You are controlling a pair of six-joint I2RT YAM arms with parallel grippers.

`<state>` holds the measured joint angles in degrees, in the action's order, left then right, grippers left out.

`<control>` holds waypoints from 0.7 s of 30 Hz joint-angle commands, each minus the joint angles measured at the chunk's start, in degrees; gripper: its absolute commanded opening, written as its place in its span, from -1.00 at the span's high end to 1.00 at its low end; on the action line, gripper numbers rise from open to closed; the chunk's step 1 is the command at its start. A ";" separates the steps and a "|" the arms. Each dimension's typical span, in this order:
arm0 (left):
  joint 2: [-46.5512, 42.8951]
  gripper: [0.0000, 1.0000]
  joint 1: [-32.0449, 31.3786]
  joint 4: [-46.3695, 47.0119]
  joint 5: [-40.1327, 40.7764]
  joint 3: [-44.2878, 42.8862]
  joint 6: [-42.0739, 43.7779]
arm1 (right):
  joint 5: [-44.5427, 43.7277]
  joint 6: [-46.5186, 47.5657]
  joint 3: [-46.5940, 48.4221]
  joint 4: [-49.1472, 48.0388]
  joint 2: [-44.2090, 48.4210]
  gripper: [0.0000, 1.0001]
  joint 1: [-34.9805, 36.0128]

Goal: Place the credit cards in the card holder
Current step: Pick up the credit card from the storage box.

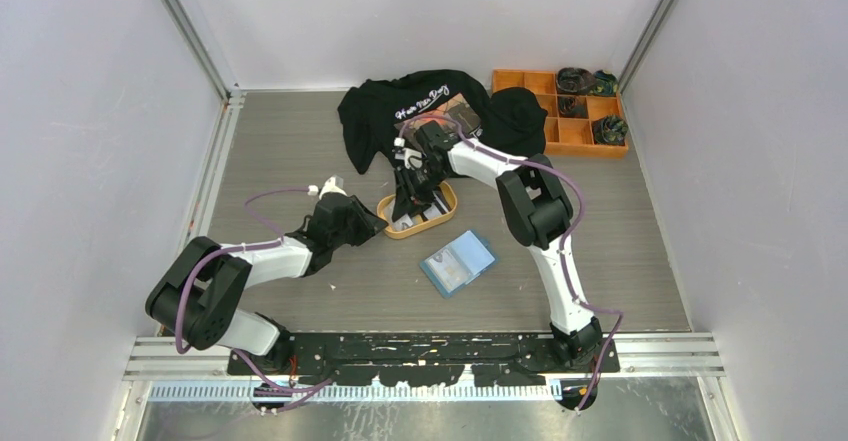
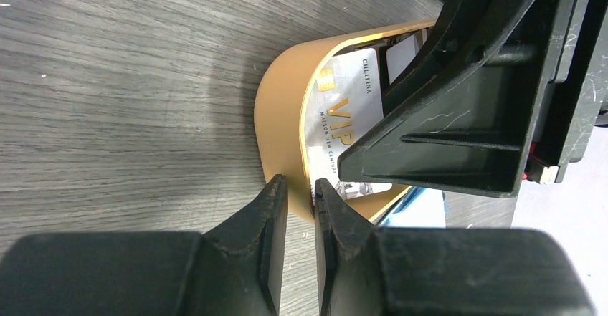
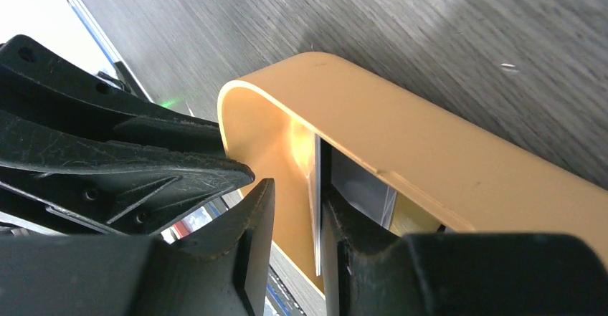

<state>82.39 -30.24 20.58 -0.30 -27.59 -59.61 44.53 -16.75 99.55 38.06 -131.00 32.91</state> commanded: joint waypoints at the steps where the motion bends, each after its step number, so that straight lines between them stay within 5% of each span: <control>1: 0.32 0.60 0.02 2.98 -1.99 0.35 0.60 | -0.12 4.15 3.56 2.54 0.27 0.33 0.31; 21: 0.63 0.52 0.32 3.58 -2.46 0.57 0.46 | 4.92 4.03 3.93 3.20 2.16 0.58 -2.14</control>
<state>82.76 -30.24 21.28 -1.39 -27.42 -59.61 46.89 -12.38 101.43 41.47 -131.28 31.33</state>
